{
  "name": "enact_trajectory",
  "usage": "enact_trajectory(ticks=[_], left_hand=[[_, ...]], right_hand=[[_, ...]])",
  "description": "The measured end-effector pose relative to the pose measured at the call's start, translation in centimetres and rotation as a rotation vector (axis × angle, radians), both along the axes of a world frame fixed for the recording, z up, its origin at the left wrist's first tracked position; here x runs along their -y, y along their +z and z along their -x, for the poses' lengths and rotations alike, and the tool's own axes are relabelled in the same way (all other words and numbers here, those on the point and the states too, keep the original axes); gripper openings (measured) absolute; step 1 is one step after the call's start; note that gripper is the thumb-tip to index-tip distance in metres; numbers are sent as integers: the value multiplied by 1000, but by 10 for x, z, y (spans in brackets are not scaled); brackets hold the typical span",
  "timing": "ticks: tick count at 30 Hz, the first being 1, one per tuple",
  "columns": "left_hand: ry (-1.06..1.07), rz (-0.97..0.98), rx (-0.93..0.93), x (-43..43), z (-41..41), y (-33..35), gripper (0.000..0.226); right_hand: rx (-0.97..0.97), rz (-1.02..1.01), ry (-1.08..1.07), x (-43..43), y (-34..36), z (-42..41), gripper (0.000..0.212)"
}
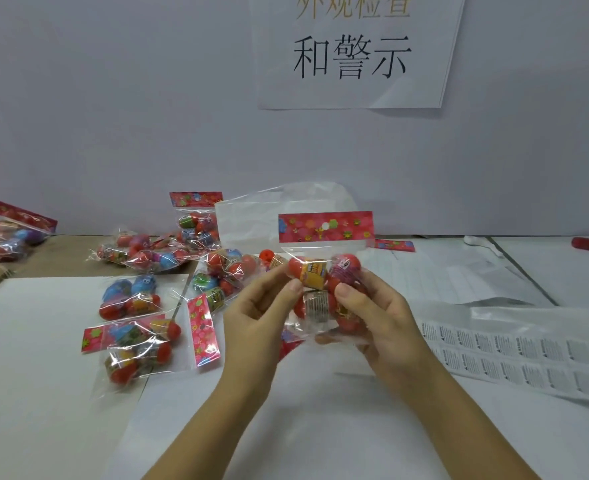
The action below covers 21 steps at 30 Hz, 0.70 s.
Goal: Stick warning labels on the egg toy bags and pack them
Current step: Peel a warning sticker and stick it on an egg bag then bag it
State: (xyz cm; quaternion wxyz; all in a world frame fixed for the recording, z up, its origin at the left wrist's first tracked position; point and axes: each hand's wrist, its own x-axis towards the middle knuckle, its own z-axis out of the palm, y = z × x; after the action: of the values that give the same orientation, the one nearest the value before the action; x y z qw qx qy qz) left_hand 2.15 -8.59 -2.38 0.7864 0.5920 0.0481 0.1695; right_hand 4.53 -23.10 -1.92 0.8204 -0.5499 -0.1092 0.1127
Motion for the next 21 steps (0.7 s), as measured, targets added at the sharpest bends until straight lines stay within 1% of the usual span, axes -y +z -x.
enact_trajectory(ticks=[2,4,6,8,9,12,13,16,19,21], left_hand=[[3,28,-17,-1,-1,-1,33],[10,37,-35,-1,-1,-1,26],[10,51,-40,-1,-1,-2,21],[13,62,-51,0,0,-1,21],[11,71,-60,0,0,0,24],[-53,108,-105,-2,0,4,45],[-92,113,-121,-3,0,4,46],[-178,109,-140,-6,0,7,34],[-188,124,-146,-8,-1,8,30],[-176,113,-148,-8,-1,7,28]], right_hand=[[-37,-10,-11,-1,0,0,47],[-48,-17,-30,-1,0,-1,58],[-62,-35,-31,-1,1,-2,60],[-61,-27,-26,0,1,-2,59],[-54,-9,-30,0,0,-2,59],[-37,53,-60,0,-2,-2,58],[-34,62,-63,-1,-2,-2,58],[-26,96,-55,-3,-3,-2,60],[-23,101,-69,-2,-2,-2,65],[-20,103,-72,0,-2,-3,65]])
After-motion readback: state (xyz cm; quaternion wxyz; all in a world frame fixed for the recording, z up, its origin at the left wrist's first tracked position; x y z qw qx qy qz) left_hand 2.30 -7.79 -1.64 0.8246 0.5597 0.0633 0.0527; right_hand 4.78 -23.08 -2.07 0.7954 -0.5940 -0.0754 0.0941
